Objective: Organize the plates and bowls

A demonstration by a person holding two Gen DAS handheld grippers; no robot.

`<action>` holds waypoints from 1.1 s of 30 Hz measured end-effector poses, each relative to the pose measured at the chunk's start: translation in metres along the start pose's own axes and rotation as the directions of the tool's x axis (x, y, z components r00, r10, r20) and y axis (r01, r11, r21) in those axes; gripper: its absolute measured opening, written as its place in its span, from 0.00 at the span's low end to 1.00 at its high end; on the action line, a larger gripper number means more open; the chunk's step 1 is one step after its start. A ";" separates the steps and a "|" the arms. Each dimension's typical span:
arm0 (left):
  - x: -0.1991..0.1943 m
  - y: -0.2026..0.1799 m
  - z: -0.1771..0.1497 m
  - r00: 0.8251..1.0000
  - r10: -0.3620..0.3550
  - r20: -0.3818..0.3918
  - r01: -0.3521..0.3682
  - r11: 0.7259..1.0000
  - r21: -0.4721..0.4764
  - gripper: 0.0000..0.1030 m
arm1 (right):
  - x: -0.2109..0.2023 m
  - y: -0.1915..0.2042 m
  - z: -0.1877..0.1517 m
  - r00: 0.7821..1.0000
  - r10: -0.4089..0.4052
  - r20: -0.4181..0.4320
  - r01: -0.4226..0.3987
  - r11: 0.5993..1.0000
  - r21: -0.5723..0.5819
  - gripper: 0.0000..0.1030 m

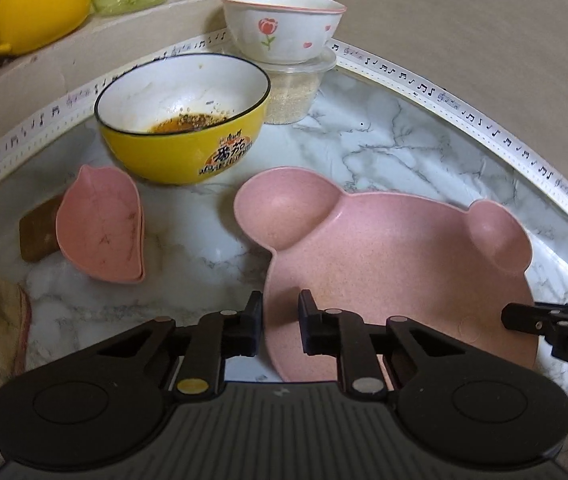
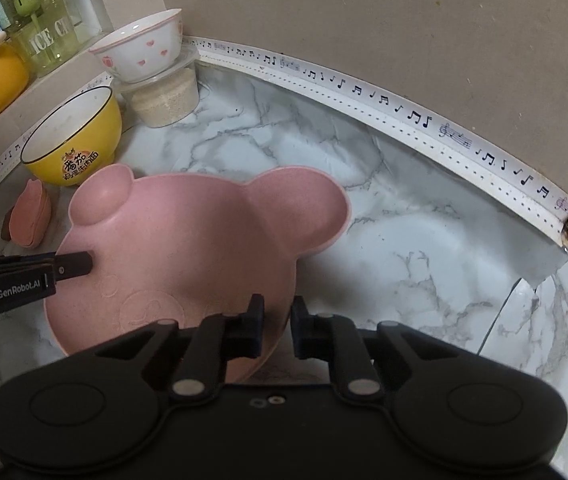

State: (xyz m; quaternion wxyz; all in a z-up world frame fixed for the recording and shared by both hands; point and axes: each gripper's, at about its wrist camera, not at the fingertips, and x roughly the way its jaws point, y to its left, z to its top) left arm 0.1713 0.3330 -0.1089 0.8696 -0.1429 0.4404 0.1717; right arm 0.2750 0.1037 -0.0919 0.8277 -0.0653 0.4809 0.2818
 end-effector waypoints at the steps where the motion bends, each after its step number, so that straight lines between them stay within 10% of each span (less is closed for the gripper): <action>1: -0.001 -0.001 0.000 1.000 -0.004 0.000 0.004 1.000 0.000 0.16 | -0.001 0.000 0.000 1.000 -0.003 -0.001 0.003 1.000 -0.001 0.12; 21: -0.053 -0.082 -0.026 0.991 -0.132 0.011 0.130 0.985 0.116 0.15 | -0.083 -0.062 -0.045 1.000 -0.014 0.020 0.012 0.999 0.049 0.12; 33: -0.106 -0.168 -0.049 0.956 -0.293 0.027 0.278 0.930 0.241 0.15 | -0.174 -0.117 -0.095 0.991 -0.092 0.095 0.078 0.987 0.141 0.12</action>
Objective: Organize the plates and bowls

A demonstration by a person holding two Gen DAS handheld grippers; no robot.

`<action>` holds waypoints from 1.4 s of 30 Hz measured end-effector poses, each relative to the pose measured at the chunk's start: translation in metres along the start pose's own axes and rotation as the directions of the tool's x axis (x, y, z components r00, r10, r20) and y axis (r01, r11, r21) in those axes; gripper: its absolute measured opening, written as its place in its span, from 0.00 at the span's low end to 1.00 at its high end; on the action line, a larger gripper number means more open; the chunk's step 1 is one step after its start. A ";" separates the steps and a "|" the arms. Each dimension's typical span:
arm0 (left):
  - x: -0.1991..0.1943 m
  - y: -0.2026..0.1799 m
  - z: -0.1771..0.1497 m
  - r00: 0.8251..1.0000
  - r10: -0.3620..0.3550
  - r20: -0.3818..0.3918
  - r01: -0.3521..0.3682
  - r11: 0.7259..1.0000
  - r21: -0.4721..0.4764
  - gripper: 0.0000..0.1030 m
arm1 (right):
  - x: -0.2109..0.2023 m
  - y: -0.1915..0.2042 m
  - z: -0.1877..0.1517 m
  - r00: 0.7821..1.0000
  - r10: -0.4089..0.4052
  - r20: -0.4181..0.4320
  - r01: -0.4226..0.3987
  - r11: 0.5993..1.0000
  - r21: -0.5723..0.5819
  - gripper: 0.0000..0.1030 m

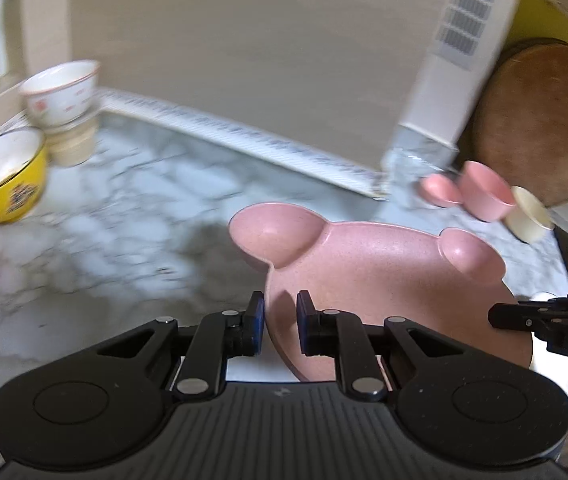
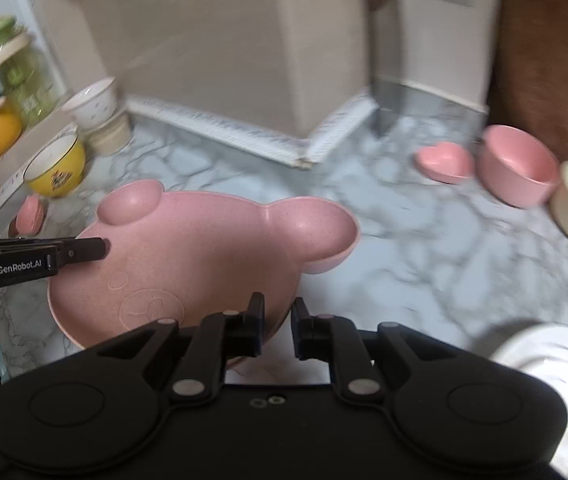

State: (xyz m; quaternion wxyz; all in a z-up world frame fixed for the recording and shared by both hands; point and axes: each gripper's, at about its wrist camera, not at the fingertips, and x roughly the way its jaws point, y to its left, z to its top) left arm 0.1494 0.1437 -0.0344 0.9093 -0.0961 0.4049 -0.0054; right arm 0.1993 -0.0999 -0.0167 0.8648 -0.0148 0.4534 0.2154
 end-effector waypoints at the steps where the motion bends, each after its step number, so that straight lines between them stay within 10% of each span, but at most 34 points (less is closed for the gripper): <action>1: -0.002 -0.010 0.000 1.000 -0.011 0.003 0.011 1.000 0.014 0.15 | -0.008 -0.007 -0.003 1.000 -0.008 0.008 0.008 1.000 0.010 0.12; 25: 0.030 -0.226 -0.010 0.975 -0.214 -0.061 0.222 0.931 0.290 0.15 | -0.122 -0.175 -0.104 0.973 -0.215 0.088 0.189 0.951 0.244 0.12; 42: 0.080 -0.273 -0.026 0.963 -0.229 -0.142 0.264 0.912 0.314 0.15 | -0.110 -0.238 -0.133 0.967 -0.251 0.038 0.227 0.921 0.318 0.12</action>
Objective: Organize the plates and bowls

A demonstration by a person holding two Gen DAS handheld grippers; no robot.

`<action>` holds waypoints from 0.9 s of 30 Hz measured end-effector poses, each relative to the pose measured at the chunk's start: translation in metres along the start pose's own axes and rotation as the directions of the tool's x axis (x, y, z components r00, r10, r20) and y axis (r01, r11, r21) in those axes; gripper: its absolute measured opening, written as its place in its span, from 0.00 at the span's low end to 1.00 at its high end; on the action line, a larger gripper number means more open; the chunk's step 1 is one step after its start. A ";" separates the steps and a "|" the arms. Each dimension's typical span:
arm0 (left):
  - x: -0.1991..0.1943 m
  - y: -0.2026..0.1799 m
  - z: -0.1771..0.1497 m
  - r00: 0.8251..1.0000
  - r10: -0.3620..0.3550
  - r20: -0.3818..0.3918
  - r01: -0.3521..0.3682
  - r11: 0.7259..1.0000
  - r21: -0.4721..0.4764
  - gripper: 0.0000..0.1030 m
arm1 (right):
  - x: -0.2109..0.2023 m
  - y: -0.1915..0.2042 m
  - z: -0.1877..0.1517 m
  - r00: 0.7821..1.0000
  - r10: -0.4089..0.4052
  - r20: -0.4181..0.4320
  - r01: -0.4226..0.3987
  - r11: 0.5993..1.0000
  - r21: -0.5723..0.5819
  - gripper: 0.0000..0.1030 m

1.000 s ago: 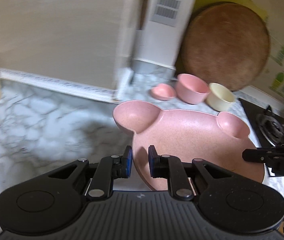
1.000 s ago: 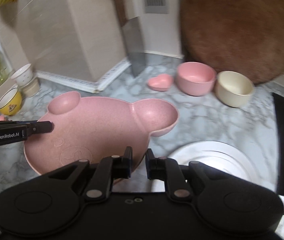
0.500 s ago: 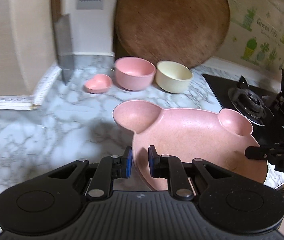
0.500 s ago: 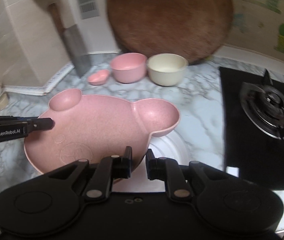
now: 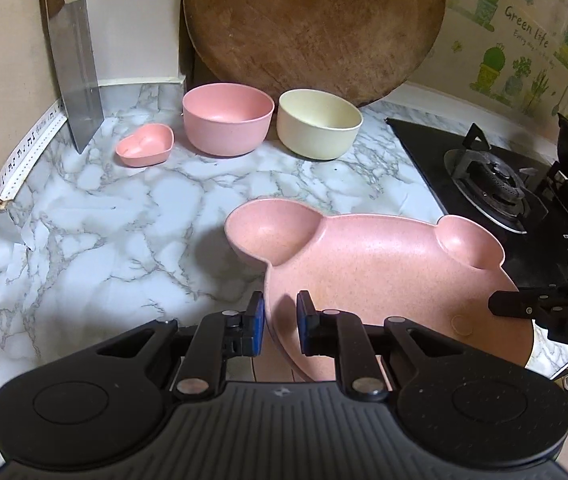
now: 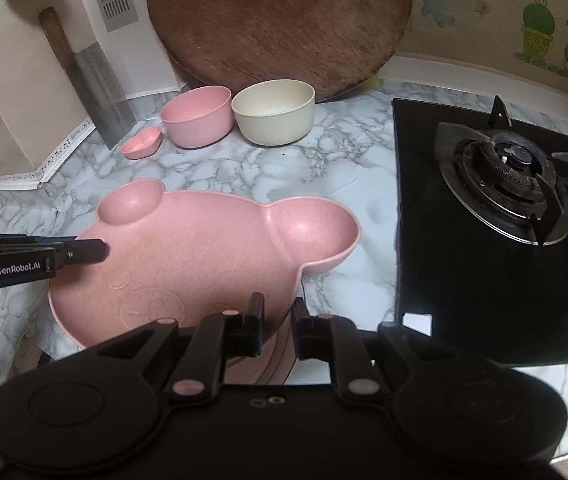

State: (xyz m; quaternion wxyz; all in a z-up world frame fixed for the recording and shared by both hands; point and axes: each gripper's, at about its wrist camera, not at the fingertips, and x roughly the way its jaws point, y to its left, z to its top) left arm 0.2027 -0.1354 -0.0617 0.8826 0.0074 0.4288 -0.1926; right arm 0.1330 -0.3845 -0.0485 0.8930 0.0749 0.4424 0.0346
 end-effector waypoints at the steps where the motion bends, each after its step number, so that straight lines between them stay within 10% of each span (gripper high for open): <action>1: 0.001 0.001 0.000 1.000 0.002 0.001 -0.002 1.000 0.001 0.15 | 0.003 -0.001 0.001 1.000 0.003 -0.004 -0.003 1.000 0.001 0.12; 27: 0.010 -0.002 -0.016 0.999 -0.002 -0.052 0.003 0.999 0.035 0.15 | 0.020 -0.002 -0.006 0.998 -0.054 -0.042 0.052 0.998 -0.035 0.21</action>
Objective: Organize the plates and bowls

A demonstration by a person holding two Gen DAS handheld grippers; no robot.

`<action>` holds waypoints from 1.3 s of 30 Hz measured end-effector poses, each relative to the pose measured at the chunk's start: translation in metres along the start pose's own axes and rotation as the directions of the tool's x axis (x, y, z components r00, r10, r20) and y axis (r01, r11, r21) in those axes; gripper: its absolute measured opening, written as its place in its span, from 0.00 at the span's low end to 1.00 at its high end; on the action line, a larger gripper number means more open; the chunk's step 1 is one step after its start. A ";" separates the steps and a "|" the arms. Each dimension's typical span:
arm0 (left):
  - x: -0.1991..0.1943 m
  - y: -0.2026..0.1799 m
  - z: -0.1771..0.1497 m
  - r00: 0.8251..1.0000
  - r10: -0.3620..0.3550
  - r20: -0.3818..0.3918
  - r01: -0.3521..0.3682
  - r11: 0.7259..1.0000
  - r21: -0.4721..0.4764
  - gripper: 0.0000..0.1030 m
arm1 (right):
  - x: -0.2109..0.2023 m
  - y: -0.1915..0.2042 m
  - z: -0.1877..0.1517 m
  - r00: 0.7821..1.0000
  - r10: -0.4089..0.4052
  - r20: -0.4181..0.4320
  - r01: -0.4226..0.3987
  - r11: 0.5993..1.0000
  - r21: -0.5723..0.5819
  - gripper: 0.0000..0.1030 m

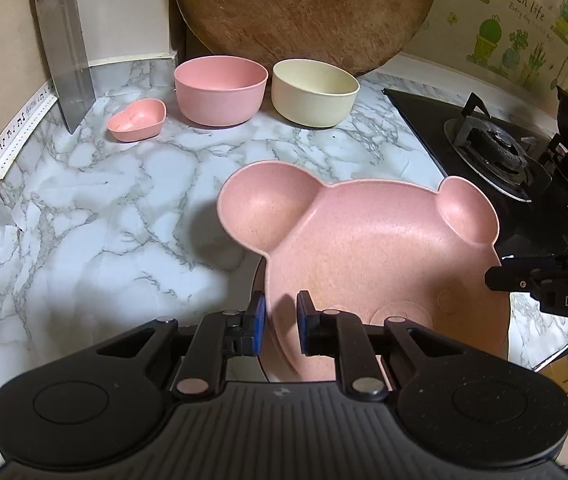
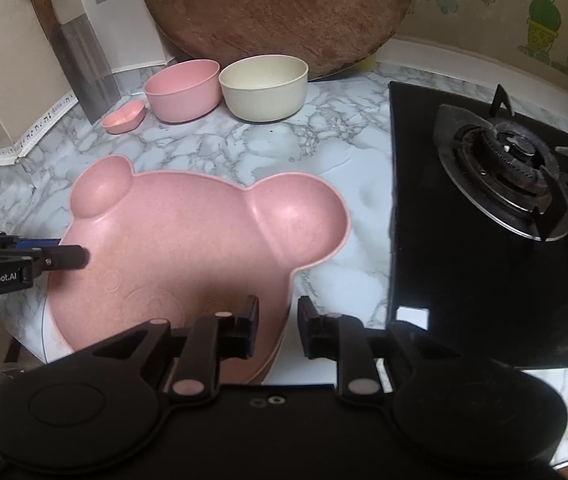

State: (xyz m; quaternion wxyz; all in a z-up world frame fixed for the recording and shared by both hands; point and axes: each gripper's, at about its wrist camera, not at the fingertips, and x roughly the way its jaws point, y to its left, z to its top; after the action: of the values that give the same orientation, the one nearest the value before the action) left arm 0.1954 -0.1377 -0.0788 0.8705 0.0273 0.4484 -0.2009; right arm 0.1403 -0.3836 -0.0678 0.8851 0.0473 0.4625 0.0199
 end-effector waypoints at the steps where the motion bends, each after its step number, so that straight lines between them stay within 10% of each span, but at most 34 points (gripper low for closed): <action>1: -0.001 0.000 0.000 1.000 -0.001 0.002 0.001 1.000 0.001 0.15 | -0.001 0.000 0.000 1.000 -0.001 0.002 0.001 1.000 0.004 0.21; 21: -0.069 -0.006 0.002 0.988 -0.083 0.132 0.078 0.996 0.046 0.19 | -0.061 0.049 0.012 0.990 0.079 0.119 -0.074 0.996 -0.040 0.67; 27: -0.087 0.002 0.005 0.982 -0.068 0.179 0.063 0.997 0.036 0.35 | -0.076 0.068 0.016 0.983 0.088 0.163 -0.078 0.995 -0.064 0.85; 31: -0.099 0.008 0.007 0.974 -0.039 0.222 0.034 0.999 0.029 0.65 | -0.083 0.076 0.022 0.981 0.077 0.180 -0.067 0.996 -0.059 0.94; 39: -0.107 0.019 0.022 0.973 -0.020 0.229 0.020 1.000 0.004 0.76 | -0.080 0.081 0.042 0.987 0.091 0.135 -0.090 0.996 -0.015 0.98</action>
State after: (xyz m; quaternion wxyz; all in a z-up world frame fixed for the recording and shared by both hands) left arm 0.1640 -0.0907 0.0162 0.9142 0.0002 0.3453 -0.2120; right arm 0.1297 -0.3122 0.0290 0.9129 0.0655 0.3985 0.0590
